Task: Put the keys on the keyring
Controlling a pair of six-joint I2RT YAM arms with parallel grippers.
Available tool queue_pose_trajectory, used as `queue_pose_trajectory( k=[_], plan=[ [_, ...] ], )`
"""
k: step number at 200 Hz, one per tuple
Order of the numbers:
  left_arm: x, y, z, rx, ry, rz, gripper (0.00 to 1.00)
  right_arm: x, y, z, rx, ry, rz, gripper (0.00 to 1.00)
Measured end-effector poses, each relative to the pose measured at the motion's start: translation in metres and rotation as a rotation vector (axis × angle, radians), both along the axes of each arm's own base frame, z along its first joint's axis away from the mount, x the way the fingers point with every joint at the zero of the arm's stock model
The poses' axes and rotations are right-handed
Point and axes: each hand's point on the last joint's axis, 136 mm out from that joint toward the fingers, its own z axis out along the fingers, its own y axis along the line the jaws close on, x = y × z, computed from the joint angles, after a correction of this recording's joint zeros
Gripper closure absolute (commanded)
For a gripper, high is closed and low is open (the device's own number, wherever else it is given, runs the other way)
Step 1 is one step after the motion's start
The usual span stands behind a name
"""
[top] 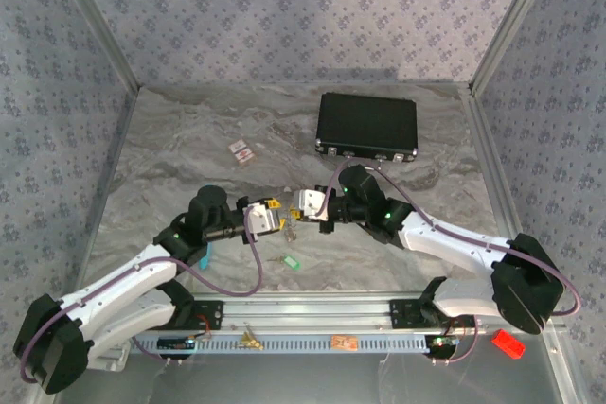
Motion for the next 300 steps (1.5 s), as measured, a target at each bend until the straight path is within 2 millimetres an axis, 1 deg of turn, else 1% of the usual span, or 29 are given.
queue_pose_trajectory(
  k=[53, 84, 109, 162, 205, 243, 253, 272, 298, 300],
  plan=[
    [0.0, -0.005, -0.007, -0.001, 0.034, -0.017, 0.74, -0.004, 0.002, 0.0, 0.002, 0.007, 0.019, 1.0],
    [-0.001, -0.008, -0.009, 0.002, 0.047, -0.034, 0.8, -0.006, 0.004, -0.002, -0.001, 0.011, 0.026, 1.0],
    [-0.003, -0.009, -0.01, 0.002, 0.055, -0.043, 0.8, -0.006, 0.004, -0.004, -0.005, 0.014, 0.028, 1.0],
    [-0.004, -0.01, -0.007, -0.004, 0.054, -0.053, 0.79, -0.007, 0.004, -0.005, -0.016, 0.022, 0.027, 1.0],
    [-0.004, -0.01, -0.006, -0.005, 0.051, -0.053, 0.85, -0.007, 0.004, -0.005, -0.018, 0.021, 0.029, 1.0],
    [-0.003, -0.011, 0.0, -0.013, 0.044, -0.056, 0.87, -0.007, 0.004, -0.005, -0.025, 0.018, 0.031, 1.0],
    [-0.003, -0.011, 0.0, -0.012, 0.045, -0.057, 0.9, -0.007, 0.004, -0.005, -0.026, 0.016, 0.03, 1.0],
    [-0.003, -0.011, 0.0, -0.01, 0.05, -0.057, 1.0, -0.007, 0.004, -0.005, -0.028, 0.017, 0.029, 1.0],
    [-0.003, -0.011, 0.0, 0.001, 0.062, -0.055, 1.0, -0.007, 0.004, -0.005, -0.029, 0.017, 0.029, 1.0],
    [-0.003, -0.011, 0.0, 0.001, 0.062, -0.055, 1.0, -0.007, 0.004, -0.005, -0.029, 0.017, 0.029, 0.97]
  ],
)
